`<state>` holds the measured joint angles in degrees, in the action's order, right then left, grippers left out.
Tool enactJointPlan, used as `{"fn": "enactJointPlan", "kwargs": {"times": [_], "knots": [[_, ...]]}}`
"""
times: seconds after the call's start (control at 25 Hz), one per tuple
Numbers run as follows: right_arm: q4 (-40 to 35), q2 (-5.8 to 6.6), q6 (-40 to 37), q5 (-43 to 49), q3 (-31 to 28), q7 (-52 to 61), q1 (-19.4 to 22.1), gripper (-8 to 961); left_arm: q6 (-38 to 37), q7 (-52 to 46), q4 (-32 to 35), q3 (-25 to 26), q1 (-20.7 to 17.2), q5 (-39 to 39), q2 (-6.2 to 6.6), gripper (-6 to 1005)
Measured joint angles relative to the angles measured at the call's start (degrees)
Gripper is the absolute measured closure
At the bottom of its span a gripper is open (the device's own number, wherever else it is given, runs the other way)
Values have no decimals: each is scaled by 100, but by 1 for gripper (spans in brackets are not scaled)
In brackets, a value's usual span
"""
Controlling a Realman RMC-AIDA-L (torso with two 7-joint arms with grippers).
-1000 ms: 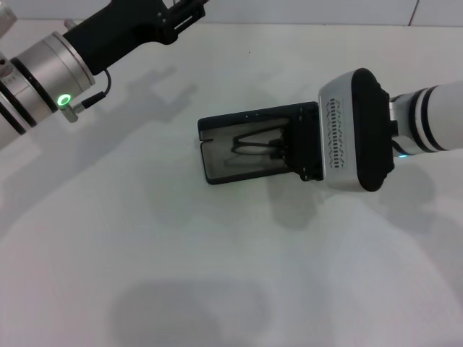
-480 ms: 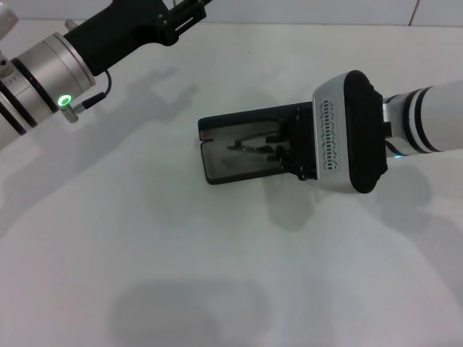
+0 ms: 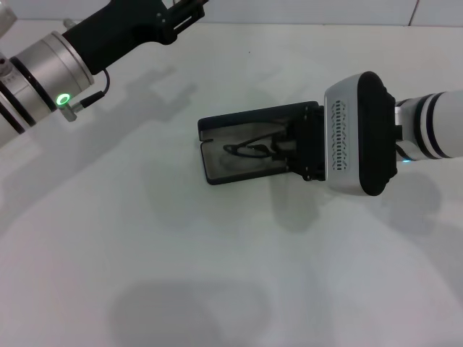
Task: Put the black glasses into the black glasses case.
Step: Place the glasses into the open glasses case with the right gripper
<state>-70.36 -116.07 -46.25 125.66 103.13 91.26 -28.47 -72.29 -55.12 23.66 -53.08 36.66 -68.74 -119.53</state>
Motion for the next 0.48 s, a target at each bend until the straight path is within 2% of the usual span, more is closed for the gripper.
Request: {"fn": "enactJointPlan", "kwargs": {"times": [0.24, 0.48], "knots": [[2, 30, 8, -460, -88, -48, 22, 728, 31, 9, -1, 0, 34, 1, 0, 364], [49, 33, -726, -1243, -780, -509, 55, 728, 36, 7, 0, -7, 28, 1, 0, 364]]}}
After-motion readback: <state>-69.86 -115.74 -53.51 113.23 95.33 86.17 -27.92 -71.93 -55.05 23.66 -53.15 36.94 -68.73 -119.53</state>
